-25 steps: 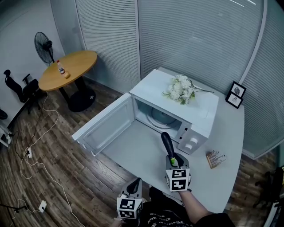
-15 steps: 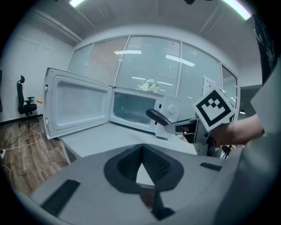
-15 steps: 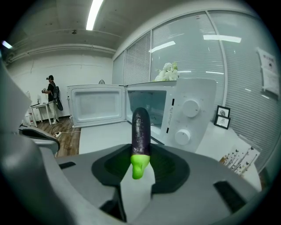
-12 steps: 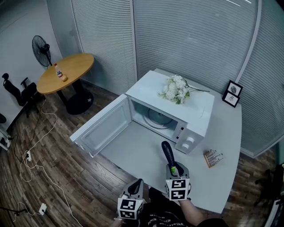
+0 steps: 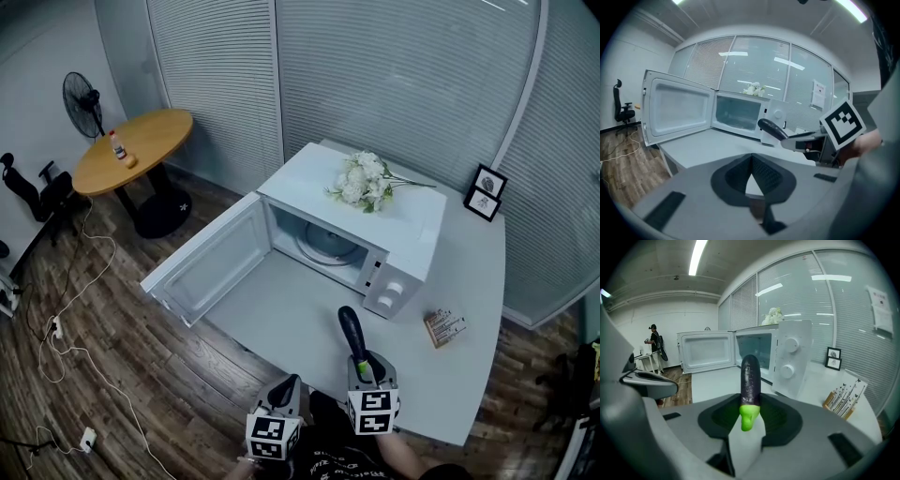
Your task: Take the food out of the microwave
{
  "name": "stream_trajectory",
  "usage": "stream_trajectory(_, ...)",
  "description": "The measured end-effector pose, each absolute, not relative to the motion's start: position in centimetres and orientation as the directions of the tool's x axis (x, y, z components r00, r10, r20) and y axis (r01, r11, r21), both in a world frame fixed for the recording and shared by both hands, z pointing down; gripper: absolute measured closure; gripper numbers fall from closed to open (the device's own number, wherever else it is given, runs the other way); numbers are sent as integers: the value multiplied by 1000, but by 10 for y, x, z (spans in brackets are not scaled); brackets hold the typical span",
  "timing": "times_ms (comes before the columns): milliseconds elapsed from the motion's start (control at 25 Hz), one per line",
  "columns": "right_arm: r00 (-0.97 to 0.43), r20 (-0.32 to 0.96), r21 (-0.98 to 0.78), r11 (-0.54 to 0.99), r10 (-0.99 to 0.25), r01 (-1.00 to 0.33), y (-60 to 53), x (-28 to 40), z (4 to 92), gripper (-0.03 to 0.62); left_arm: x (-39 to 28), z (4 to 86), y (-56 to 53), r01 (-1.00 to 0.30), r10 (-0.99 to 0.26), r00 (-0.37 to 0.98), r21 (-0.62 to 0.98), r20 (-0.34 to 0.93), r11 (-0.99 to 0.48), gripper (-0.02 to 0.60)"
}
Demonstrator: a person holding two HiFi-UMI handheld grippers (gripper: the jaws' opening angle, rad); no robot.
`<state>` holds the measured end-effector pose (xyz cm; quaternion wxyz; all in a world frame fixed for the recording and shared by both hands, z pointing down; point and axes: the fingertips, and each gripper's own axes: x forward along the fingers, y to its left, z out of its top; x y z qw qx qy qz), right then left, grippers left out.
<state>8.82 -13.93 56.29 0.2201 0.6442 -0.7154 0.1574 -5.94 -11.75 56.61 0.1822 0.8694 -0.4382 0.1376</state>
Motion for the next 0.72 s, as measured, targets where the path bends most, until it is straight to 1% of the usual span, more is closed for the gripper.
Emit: stream_trajectory(720, -124, 510, 6, 148, -851, -989, -110, 84, 566, 464, -46, 568, -114, -809, -712, 579, 168, 398, -563, 575)
